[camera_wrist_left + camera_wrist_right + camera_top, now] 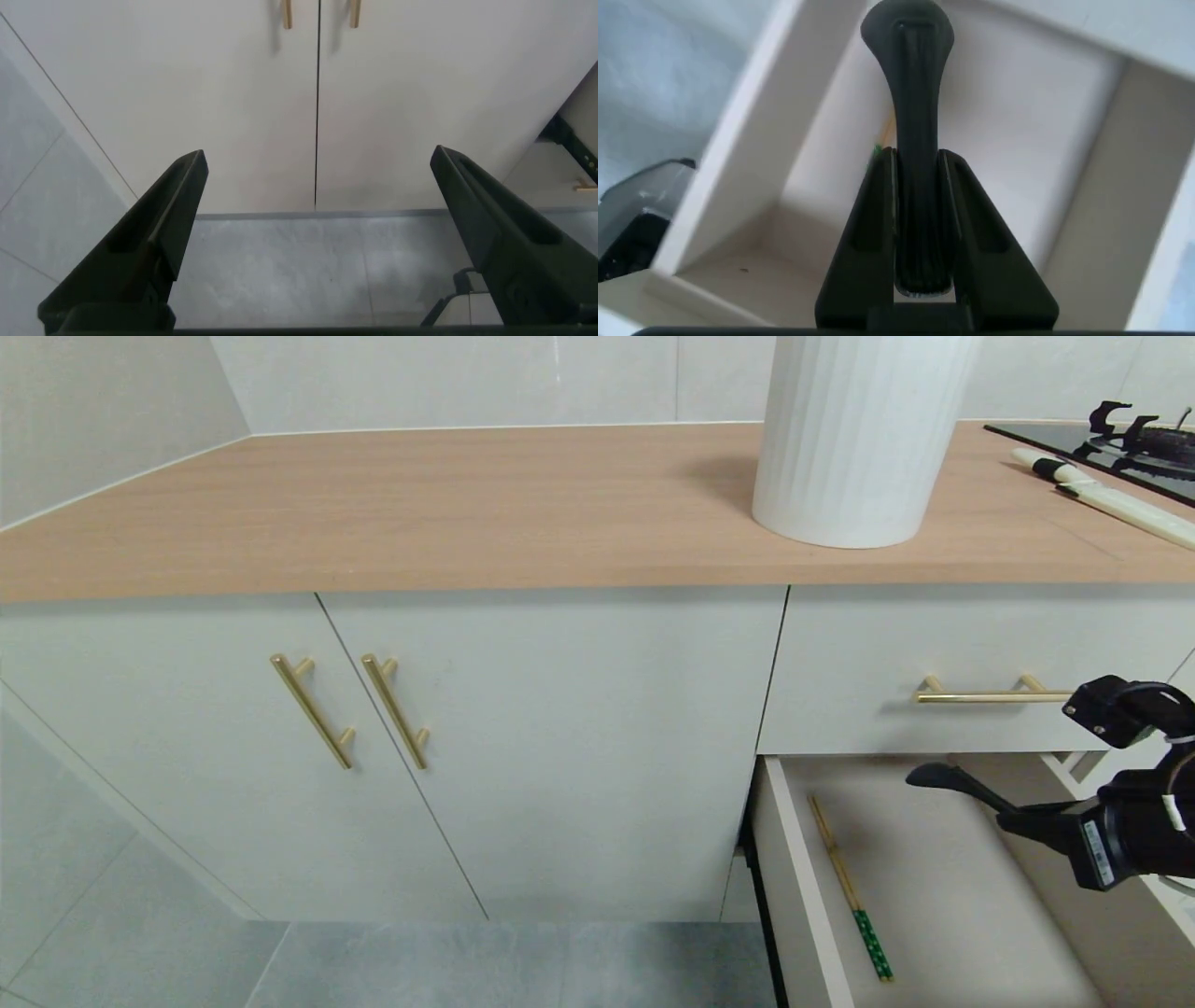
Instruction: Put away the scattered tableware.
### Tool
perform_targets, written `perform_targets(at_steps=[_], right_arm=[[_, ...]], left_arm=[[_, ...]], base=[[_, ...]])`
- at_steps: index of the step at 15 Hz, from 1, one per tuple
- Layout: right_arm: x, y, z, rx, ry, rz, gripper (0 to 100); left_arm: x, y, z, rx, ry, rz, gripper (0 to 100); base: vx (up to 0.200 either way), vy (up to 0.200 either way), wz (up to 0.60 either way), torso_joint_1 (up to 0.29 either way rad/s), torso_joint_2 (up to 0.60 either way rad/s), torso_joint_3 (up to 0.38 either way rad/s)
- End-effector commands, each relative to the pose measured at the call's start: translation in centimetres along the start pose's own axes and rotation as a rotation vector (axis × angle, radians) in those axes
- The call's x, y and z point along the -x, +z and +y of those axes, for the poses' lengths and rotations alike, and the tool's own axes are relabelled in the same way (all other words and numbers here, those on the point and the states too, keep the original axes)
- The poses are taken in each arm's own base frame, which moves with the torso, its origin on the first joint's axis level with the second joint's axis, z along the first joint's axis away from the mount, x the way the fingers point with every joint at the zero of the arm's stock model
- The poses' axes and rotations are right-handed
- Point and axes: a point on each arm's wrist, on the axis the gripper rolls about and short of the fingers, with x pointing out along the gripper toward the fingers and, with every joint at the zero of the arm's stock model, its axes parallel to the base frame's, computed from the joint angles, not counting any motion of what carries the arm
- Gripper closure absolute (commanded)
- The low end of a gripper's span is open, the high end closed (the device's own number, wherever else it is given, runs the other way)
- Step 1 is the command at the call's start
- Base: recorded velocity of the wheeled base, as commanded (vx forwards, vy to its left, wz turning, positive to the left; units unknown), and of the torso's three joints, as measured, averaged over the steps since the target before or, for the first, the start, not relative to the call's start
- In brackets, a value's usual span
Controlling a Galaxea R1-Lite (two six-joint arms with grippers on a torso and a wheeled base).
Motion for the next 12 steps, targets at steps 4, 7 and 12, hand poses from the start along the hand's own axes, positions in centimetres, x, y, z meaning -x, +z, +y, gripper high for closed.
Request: perform_targets(at_steps=[4, 7, 12], right_arm=[[-6.1, -1.1, -1.2, -0.118, -0.118, 0.226, 100], [-8.2, -2.1, -1.2, -0.134, -0.102, 0.3, 100], [-11.6, -3.2, -1.5, -0.173, -0.106, 0.318, 100]], left_arm=[[0.0, 0.0, 0.0, 0.0, 0.0, 0.002, 0], [0.0, 0.0, 0.0, 0.0, -0.001, 0.0, 0], [0.0, 0.0, 0.0, 0.0, 0.0, 0.002, 0]], base=[[0.0, 0.0, 0.0, 0.0, 0.0, 0.0], [0.0, 0.0, 0.0, 0.0, 0.0, 0.0], [0.0, 0.0, 0.0, 0.0, 0.0, 0.0]])
